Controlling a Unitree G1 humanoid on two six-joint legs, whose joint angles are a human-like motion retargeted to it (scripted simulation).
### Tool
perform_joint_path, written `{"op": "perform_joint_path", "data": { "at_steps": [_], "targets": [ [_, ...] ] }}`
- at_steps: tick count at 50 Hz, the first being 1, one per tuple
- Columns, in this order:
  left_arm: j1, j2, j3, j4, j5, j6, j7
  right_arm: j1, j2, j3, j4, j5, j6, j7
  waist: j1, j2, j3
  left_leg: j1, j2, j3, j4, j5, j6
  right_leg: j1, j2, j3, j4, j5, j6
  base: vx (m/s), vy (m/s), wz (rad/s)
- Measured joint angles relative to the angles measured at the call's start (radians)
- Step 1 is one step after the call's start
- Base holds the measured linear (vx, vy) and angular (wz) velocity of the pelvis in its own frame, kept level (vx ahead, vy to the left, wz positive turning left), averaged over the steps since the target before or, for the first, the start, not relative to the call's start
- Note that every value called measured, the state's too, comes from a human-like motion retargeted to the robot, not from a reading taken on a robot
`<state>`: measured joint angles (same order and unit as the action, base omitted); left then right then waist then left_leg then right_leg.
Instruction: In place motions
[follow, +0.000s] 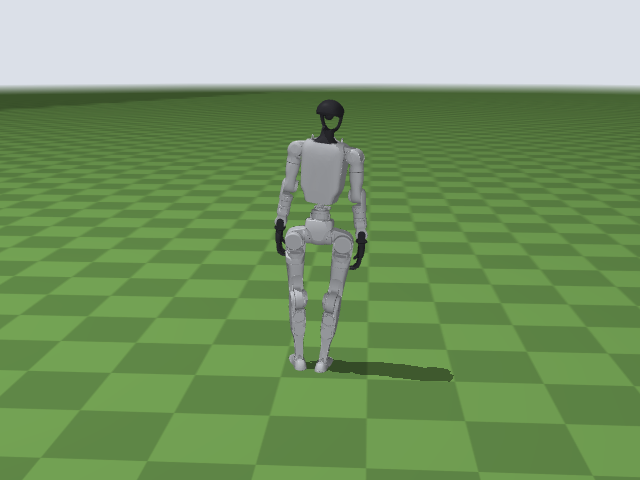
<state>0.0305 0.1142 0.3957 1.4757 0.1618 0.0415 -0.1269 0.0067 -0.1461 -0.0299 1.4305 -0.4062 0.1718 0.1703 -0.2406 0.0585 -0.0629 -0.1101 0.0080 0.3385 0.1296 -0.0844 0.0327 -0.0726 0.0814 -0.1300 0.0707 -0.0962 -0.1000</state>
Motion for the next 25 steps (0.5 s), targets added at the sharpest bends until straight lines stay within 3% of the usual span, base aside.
{"op": "perform_joint_path", "data": {
  "at_steps": [10,15,19,25],
  "targets": [
    [-0.001,-0.008,0.000,0.008,0.018,0.000,0.001,0.000,-0.016,-0.015,0.012,0.007,-0.005,-0.004,0.048,-0.033,0.012,-0.081,-0.066,-0.159,0.007,0.058,0.003,0.020,-0.042,-0.165,-0.026,-0.021,0.003,0.02,-0.10,0.93],
    [-0.006,-0.024,-0.005,0.000,0.015,-0.007,0.001,0.011,-0.042,-0.028,0.043,-0.002,0.005,-0.009,0.091,-0.049,0.016,-0.114,-0.082,-0.154,0.012,0.019,-0.020,0.030,-0.077,-0.287,-0.039,-0.042,0.011,0.07,-0.11,1.54],
    [0.009,-0.030,-0.002,0.004,0.007,-0.014,0.003,0.005,-0.056,-0.028,0.061,-0.015,0.022,-0.014,0.108,-0.061,0.016,-0.101,-0.033,0.032,0.006,-0.045,-0.038,0.034,-0.106,-0.380,-0.034,-0.065,0.026,0.10,-0.12,1.68],
    [0.047,-0.016,0.028,0.055,-0.005,-0.012,0.025,-0.016,-0.058,-0.015,0.034,-0.035,0.025,-0.012,0.065,-0.081,-0.018,0.003,0.089,0.563,0.035,-0.126,-0.033,0.032,-0.164,-0.538,-0.012,-0.102,0.074,0.21,-0.15,1.83]
  ]
}}
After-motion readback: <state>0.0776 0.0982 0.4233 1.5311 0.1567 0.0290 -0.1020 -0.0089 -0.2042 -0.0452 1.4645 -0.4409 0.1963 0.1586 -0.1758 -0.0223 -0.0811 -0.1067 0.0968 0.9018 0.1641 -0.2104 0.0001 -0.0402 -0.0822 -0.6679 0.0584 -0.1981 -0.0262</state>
